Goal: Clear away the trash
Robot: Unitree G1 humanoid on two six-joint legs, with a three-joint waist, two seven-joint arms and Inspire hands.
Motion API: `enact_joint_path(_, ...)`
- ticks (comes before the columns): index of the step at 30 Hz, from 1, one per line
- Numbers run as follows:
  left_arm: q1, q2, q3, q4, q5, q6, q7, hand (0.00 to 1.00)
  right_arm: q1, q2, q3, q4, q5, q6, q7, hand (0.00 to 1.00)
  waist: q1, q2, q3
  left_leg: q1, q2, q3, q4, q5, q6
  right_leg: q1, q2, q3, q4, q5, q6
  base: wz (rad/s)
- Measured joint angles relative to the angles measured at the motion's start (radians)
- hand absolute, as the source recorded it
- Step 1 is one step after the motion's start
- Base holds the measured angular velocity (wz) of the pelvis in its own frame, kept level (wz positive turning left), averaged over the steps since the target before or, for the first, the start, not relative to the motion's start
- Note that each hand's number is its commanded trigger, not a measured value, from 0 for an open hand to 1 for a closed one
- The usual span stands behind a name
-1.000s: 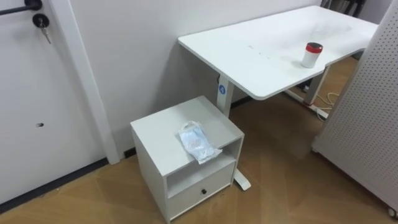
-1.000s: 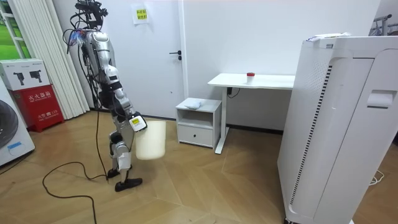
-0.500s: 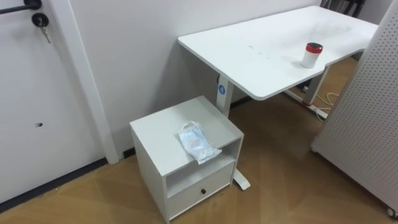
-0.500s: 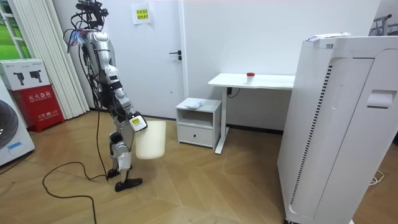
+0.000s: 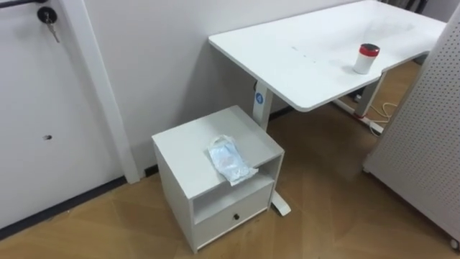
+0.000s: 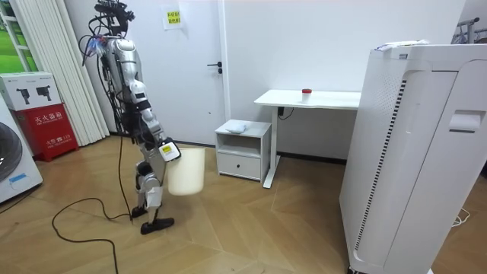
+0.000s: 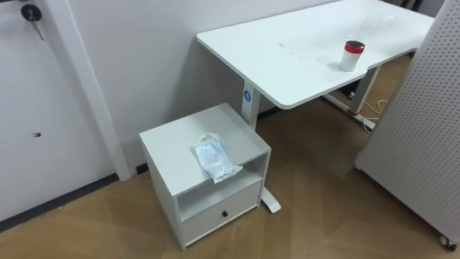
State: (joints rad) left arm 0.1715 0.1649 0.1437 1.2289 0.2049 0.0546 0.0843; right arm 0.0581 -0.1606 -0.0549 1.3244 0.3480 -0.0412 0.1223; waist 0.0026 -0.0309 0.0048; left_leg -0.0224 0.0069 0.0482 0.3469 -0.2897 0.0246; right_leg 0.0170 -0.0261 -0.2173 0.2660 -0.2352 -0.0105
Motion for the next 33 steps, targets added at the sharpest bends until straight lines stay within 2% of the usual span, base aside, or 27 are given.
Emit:
enact_joint_path(2, -0.001, 0.003, 0.008, 0.004, 0.009, 0.011, -0.001, 0.0, 0.004, -0.001, -0.016, 0.0, 0.005, 0.002, -0.003, 1.0, -0.005, -0.007, 0.0014, -0.067, 0.017, 0.06, 0.137, 0.002, -0.005, -0.018, 0.001, -0.003, 0.025, -0.027, -0.019, 0.29)
enact_joint_path(3, -0.002, 0.005, 0.008, 0.007, 0.012, 0.011, -0.002, 0.0, 0.003, -0.001, -0.02, 0.001, 0.007, 0.004, -0.006, 1.0, -0.012, -0.009, 0.0033, -0.104, 0.023, 0.069, 0.214, 0.009, -0.015, -0.017, 0.001, 0.001, 0.03, -0.037, -0.027, 0.46)
enact_joint_path(4, 0.001, 0.005, 0.005, 0.011, 0.024, 0.012, -0.002, 0.0, 0.003, -0.003, -0.028, 0.003, 0.024, 0.012, -0.013, 1.0, -0.024, -0.02, 0.015, -0.213, 0.034, 0.058, 0.395, 0.049, -0.022, -0.006, 0.002, 0.03, 0.048, -0.049, -0.044, 0.31)
enact_joint_path(5, 0.004, -0.002, -0.003, 0.011, 0.024, 0.011, -0.004, 0.0, 0.011, -0.014, -0.025, 0.006, 0.054, 0.015, -0.02, 1.0, -0.015, -0.014, 0.0122, -0.268, 0.009, 0.036, 0.389, 0.032, -0.005, -0.002, 0.0, 0.046, 0.069, -0.063, -0.048, 0.2)
enact_joint_path(6, 0.007, -0.003, -0.011, 0.011, 0.023, 0.011, -0.007, 0.0, 0.014, -0.02, -0.025, 0.0, 0.071, 0.018, -0.023, 1.0, -0.007, -0.014, 0.0109, -0.288, -0.004, 0.036, 0.33, 0.031, -0.007, -0.004, 0.0, 0.056, 0.079, -0.072, -0.05, -0.17)
enact_joint_path(7, 0.016, -0.005, -0.031, 0.01, 0.023, 0.011, -0.01, 0.0, 0.024, -0.03, -0.025, -0.001, 0.089, 0.029, -0.026, 1.0, 0.019, -0.011, 0.0094, -0.315, -0.017, 0.031, 0.179, 0.054, -0.028, -0.014, 0.0, 0.076, 0.105, -0.093, -0.049, -0.3)
enact_joint_path(8, 0.025, -0.006, -0.032, 0.01, 0.023, 0.011, -0.01, 0.0, 0.029, -0.034, -0.025, -0.001, 0.09, 0.04, -0.028, 1.0, 0.029, -0.008, 0.0096, -0.322, -0.02, 0.031, 0.104, 0.079, -0.035, -0.014, -0.001, 0.079, 0.118, -0.105, -0.047, -0.59)
enact_joint_path(9, 0.046, -0.006, -0.028, 0.01, 0.024, 0.012, -0.009, 0.0, 0.033, -0.036, -0.024, -0.006, 0.089, 0.052, -0.037, 1.0, 0.038, -0.002, 0.0089, -0.334, -0.016, 0.031, 0.028, 0.166, -0.026, -0.013, -0.005, 0.085, 0.137, -0.126, -0.042, -0.59)
enact_joint_path(10, 0.064, -0.006, -0.027, 0.01, 0.024, 0.011, -0.009, 0.0, 0.039, -0.036, -0.019, -0.018, 0.089, 0.056, -0.041, 1.0, 0.035, -0.006, -0.0042, -0.328, -0.013, 0.036, -0.002, 0.221, -0.024, -0.011, -0.007, 0.097, 0.14, -0.141, -0.029, -0.54)
enact_joint_path(11, 0.065, -0.007, -0.027, 0.01, 0.026, 0.009, -0.009, 0.0, 0.053, -0.036, -0.011, -0.025, 0.09, 0.055, -0.045, 1.0, 0.031, -0.007, -0.0145, -0.319, -0.015, 0.053, -0.011, 0.233, -0.015, -0.008, -0.009, 0.107, 0.135, -0.148, -0.02, -0.33)
enact_joint_path(12, 0.065, -0.008, -0.025, 0.01, 0.026, 0.006, -0.009, 0.0, 0.053, -0.036, -0.008, -0.033, 0.088, 0.056, -0.046, 1.0, 0.032, -0.013, -0.0134, -0.313, -0.015, 0.063, -0.012, 0.233, -0.015, -0.001, -0.013, 0.109, 0.125, -0.147, -0.017, -0.24)
enact_joint_path(13, 0.066, -0.009, -0.012, 0.009, 0.026, 0.001, -0.011, 0.0, 0.061, -0.035, -0.009, -0.038, 0.086, 0.054, -0.046, 1.0, 0.031, -0.018, -0.0117, -0.302, -0.017, 0.068, -0.005, 0.24, -0.005, 0.024, -0.017, 0.112, 0.099, -0.14, -0.008, -0.18)
enact_joint_path(14, 0.066, -0.011, -0.003, 0.009, 0.026, -0.001, -0.013, 0.0, 0.063, -0.036, -0.008, -0.039, 0.086, 0.053, -0.047, 1.0, 0.031, -0.021, -0.0099, -0.296, -0.017, 0.069, 0.002, 0.249, 0.007, 0.038, -0.017, 0.12, 0.091, -0.138, -0.011, -0.21)
enact_joint_path(15, 0.062, -0.01, 0.001, 0.008, 0.023, -0.011, -0.016, 0.0, 0.076, -0.035, -0.008, -0.044, 0.086, 0.051, -0.049, 1.0, 0.031, -0.025, -0.0094, -0.295, -0.02, 0.071, 0.033, 0.251, 0.039, 0.056, -0.018, 0.13, 0.087, -0.15, -0.013, -0.17)
enact_joint_path(16, 0.058, -0.009, 0.001, -0.002, 0.023, -0.019, -0.017, 0.0, 0.077, -0.033, -0.008, -0.053, 0.086, 0.052, -0.054, 1.0, 0.031, -0.032, -0.0093, -0.293, -0.025, 0.085, 0.058, 0.221, 0.042, 0.068, -0.03, 0.135, 0.087, -0.163, -0.008, -0.15)
enact_joint_path(18, 0.051, -0.01, 0.003, -0.013, 0.023, -0.032, -0.022, 0.0, 0.078, -0.034, -0.007, -0.057, 0.078, 0.055, -0.055, 1.0, 0.032, -0.049, -0.0113, -0.29, -0.039, 0.101, 0.093, 0.189, 0.053, 0.088, -0.052, 0.141, 0.08, -0.178, 0.002, -0.13)
enact_joint_path(20, 0.052, -0.01, 0.008, -0.024, 0.022, -0.045, -0.028, 0.0, 0.073, -0.034, -0.006, -0.073, 0.045, 0.057, -0.058, 1.0, 0.04, -0.05, -0.0107, -0.299, -0.039, 0.131, 0.149, 0.133, 0.057, 0.11, -0.065, 0.166, 0.078, -0.191, 0.01, -0.24)
enact_joint_path(21, 0.049, -0.008, 0.008, -0.028, 0.018, -0.053, -0.028, 0.0, 0.071, -0.033, -0.001, -0.085, 0.026, 0.056, -0.061, 1.0, 0.041, -0.056, -0.0143, -0.297, -0.046, 0.153, 0.172, 0.092, 0.064, 0.128, -0.081, 0.166, 0.089, -0.211, 0.018, 0.0)
enact_joint_path(22, 0.031, -0.008, 0.008, -0.028, 0.013, -0.059, -0.026, 0.0, 0.062, -0.032, 0.006, -0.091, 0.01, 0.057, -0.067, 1.0, 0.041, -0.073, -0.0143, -0.29, -0.073, 0.152, 0.172, 0.073, 0.075, 0.115, -0.108, 0.156, 0.138, -0.233, 0.037, 0.12)
enact_joint_path(23, 0.014, -0.009, 0.008, -0.027, 0.013, -0.061, -0.027, 0.0, 0.057, -0.032, 0.005, -0.095, 0.0, 0.057, -0.072, 1.0, 0.041, -0.074, -0.0113, -0.283, -0.08, 0.152, 0.175, 0.063, 0.082, 0.098, -0.115, 0.143, 0.189, -0.237, 0.042, 0.29)
enact_joint_path(25, -0.019, -0.005, 0.008, -0.026, 0.012, -0.075, -0.023, 0.0, 0.043, -0.03, 0.005, -0.124, -0.006, 0.056, -0.093, 1.0, 0.06, -0.075, -0.0044, -0.257, -0.091, 0.155, 0.198, 0.024, 0.095, 0.014, -0.154, 0.107, 0.414, -0.202, 0.076, 0.2)
enact_joint_path(26, -0.026, -0.003, 0.008, -0.026, 0.005, -0.08, -0.02, 0.0, 0.037, -0.029, 0.006, -0.129, -0.01, 0.053, -0.094, 1.0, 0.06, -0.074, -0.0036, -0.251, -0.091, 0.154, 0.205, 0.013, 0.098, -0.004, -0.162, 0.096, 0.471, -0.177, 0.073, 0.16)
enact_joint_path(28, -0.062, 0.001, -0.006, -0.032, -0.005, -0.093, 0.015, 0.0, 0.001, -0.023, 0.03, -0.122, -0.036, 0.051, -0.095, 1.0, 0.056, -0.056, 0.0021, -0.207, -0.088, 0.145, 0.187, -0.011, 0.104, -0.068, -0.178, 0.075, 0.637, -0.039, 0.073, 0.19)
enact_joint_path(29, -0.07, 0.001, -0.006, -0.033, -0.005, -0.096, 0.024, 0.0, -0.003, -0.022, 0.035, -0.123, -0.04, 0.047, -0.094, 1.0, 0.058, -0.059, 0.0038, -0.194, -0.088, 0.136, 0.173, -0.014, 0.105, -0.083, -0.18, 0.067, 0.665, 0.004, 0.072, 0.09)
enact_joint_path(30, -0.082, 0.002, -0.009, -0.037, -0.006, -0.108, 0.042, 0.0, -0.008, -0.017, 0.035, -0.131, -0.041, 0.039, -0.087, 1.0, 0.064, -0.055, 0.0028, -0.179, -0.083, 0.13, 0.148, -0.014, 0.105, -0.126, -0.188, 0.053, 0.717, 0.025, 0.069, 0.0)
enact_joint_path(32, -0.098, 0.002, -0.022, -0.058, -0.016, -0.111, 0.063, 0.0, -0.012, -0.016, 0.047, -0.163, -0.041, 0.029, -0.088, 1.0, 0.069, -0.041, 0.0093, -0.168, -0.061, 0.127, 0.126, -0.016, 0.102, -0.215, -0.177, 0.041, 0.74, -0.022, 0.059, -0.1)
enact_joint_path(33, -0.1, 0.003, -0.044, -0.083, -0.016, -0.122, 0.075, 0.0, -0.019, -0.016, 0.055, -0.168, -0.039, 0.017, -0.09, 1.0, 0.069, -0.024, 0.0165, -0.16, -0.041, 0.125, 0.116, -0.02, 0.096, -0.27, -0.167, 0.024, 0.7, -0.05, 0.052, -0.13)
